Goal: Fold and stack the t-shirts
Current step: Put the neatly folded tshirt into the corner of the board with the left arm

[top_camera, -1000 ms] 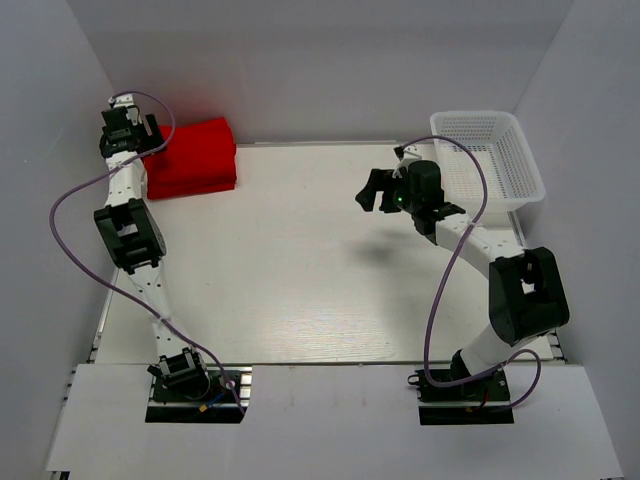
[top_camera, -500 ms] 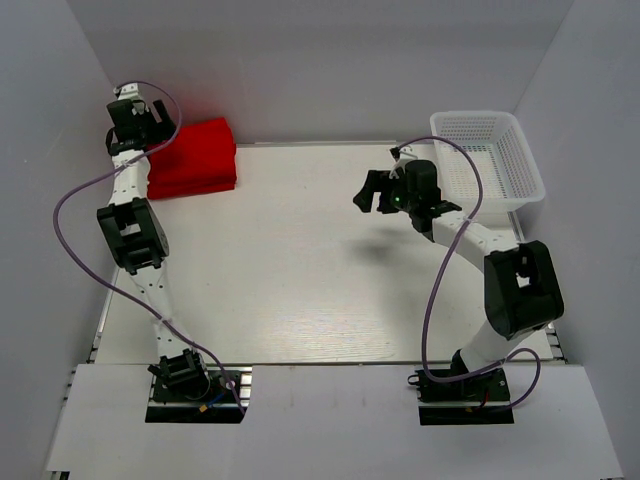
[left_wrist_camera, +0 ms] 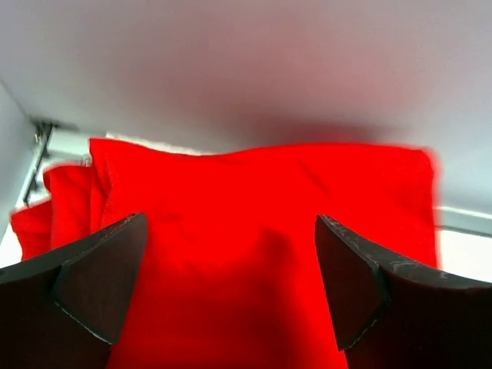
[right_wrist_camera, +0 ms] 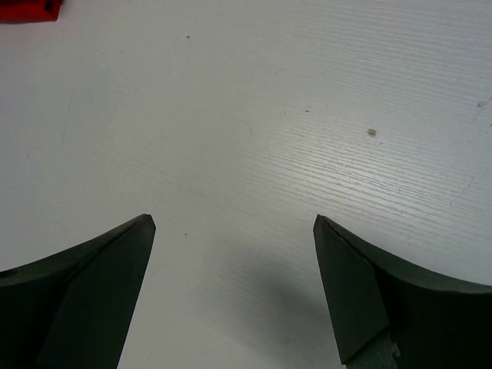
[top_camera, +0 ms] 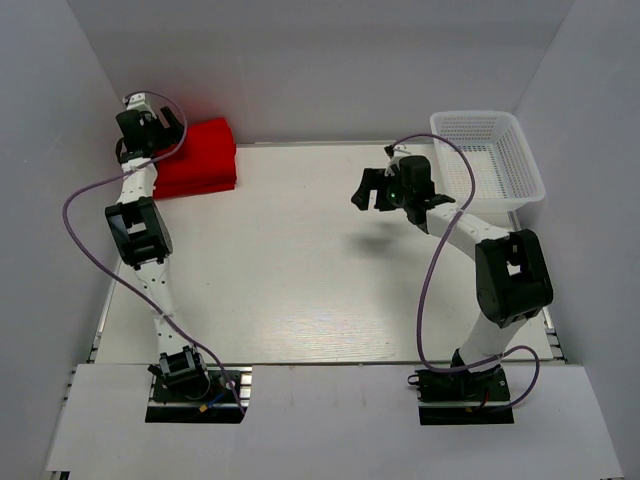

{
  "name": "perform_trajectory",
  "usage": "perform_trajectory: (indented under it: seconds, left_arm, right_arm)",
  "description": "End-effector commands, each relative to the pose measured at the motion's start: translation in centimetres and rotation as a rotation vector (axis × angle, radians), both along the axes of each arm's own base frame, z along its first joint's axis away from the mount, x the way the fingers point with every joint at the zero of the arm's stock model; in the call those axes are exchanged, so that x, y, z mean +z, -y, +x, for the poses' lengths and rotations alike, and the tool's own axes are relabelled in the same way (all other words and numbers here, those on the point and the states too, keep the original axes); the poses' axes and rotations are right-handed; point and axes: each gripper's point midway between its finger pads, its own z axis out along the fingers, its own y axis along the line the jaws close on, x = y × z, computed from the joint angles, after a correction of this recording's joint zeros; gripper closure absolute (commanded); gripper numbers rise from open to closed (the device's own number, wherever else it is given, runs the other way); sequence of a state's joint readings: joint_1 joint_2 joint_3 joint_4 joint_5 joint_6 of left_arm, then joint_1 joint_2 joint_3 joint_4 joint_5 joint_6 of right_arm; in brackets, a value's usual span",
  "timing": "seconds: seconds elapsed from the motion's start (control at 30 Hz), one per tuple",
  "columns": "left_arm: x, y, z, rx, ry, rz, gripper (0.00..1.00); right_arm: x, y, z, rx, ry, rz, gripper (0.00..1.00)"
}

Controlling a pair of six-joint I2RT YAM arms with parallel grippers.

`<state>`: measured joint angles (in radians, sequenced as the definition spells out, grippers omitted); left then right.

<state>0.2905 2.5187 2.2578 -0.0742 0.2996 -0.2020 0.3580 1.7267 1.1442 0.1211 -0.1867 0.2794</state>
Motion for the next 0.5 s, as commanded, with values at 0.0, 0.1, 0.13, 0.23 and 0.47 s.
perform_trajectory:
  seconds: [0.0, 0.1, 0.13, 0.23, 0.47]
  left_arm:
    - [0.3, -1.4, 0.3, 0.041, 0.018, 0.004, 0.0]
    - [-1.0, -2.4, 0.1, 0.076, -0.005, -0.008, 0.0]
    - [-1.6, -2.5, -0.1, 0.089, -0.018, -0.022, 0.0]
    - [-1.8, -3.7, -0.6, 0.136, -0.034, -0.015, 0.0]
    - [1.3, -2.9, -1.3, 0.108, -0.025, -0.029, 0.0]
  right_arm:
    - [1.5, -0.1, 1.5, -0.002, 0.038, -0.004, 0.1]
    - [1.1, -0.4, 1.7, 0.004, 0.029, -0.008, 0.1]
    - [0.9, -0.2, 1.8, -0.001, 0.021, -0.009, 0.1]
    - [0.9, -0.3, 1.8, 0.001, 0.023, -0.012, 0.1]
    - [2.5, -0.3, 1.5, 0.016, 0.054, 0.005, 0.1]
